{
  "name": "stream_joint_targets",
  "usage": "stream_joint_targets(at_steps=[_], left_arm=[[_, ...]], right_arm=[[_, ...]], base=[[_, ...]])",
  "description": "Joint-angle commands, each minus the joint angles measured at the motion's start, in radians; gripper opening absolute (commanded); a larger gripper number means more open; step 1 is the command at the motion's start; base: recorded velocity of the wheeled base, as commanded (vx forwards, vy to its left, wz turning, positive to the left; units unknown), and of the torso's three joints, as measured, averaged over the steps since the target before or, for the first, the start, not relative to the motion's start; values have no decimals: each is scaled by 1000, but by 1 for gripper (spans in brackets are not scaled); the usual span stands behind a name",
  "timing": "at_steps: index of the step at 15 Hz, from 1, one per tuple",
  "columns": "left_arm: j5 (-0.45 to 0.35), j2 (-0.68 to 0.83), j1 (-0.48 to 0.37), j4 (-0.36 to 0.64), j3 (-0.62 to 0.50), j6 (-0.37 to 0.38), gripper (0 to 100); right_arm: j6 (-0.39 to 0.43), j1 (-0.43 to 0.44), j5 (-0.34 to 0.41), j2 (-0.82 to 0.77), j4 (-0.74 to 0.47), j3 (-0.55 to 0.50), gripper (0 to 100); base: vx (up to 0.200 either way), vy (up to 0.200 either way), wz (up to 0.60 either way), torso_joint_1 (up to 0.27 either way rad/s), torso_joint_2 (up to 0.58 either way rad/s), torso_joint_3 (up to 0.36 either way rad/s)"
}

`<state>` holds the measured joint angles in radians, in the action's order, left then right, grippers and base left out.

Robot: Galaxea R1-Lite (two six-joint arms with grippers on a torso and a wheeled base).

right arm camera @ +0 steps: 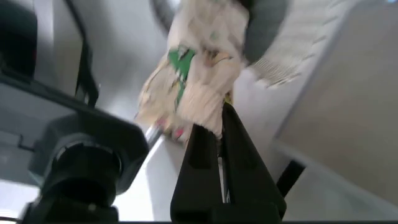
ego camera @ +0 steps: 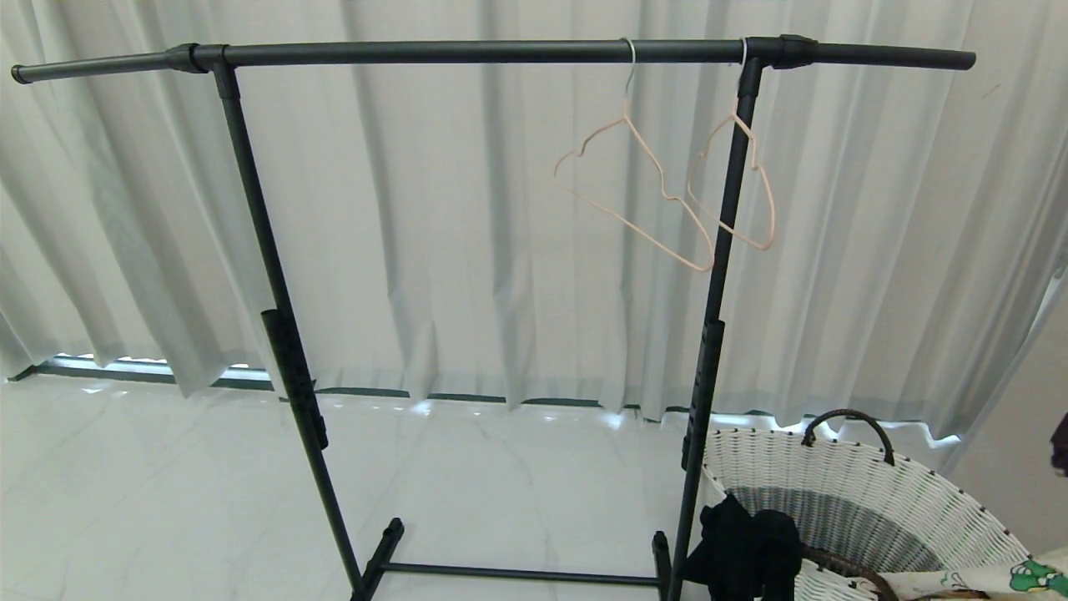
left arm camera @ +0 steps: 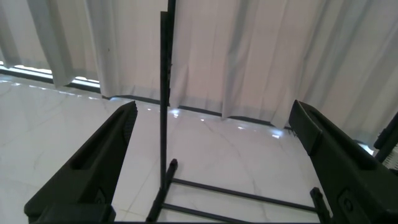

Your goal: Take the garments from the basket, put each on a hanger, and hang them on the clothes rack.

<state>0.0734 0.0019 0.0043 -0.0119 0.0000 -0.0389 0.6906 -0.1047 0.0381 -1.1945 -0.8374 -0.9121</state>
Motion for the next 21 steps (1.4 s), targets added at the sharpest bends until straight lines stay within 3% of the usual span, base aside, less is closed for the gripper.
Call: stream_joint_targets(at_steps=[1, 7, 11, 16, 21], left_arm=[[0, 0, 0, 0, 0, -1, 100], [0, 0, 0, 0, 0, -4, 100], [2, 0, 0, 0, 0, -4, 100], [2, 1, 0, 0, 0, -1, 100], [2, 1, 0, 0, 0, -1, 100]], right_arm=[[-19, 66, 2, 145, -31, -91, 0], [-23, 166, 3, 147, -29, -159, 0], [-23, 178, 3, 141, -29, -169, 0], [-22, 178, 3, 128, -29, -218, 0], [-22, 235, 3, 115, -29, -221, 0]], base=[[-200, 0, 0, 2, 2, 2], [-200, 0, 0, 0, 2, 2], [-200, 0, 0, 4, 0, 1], [0, 0, 0, 0, 0, 0], [0, 200, 0, 8, 0, 1]])
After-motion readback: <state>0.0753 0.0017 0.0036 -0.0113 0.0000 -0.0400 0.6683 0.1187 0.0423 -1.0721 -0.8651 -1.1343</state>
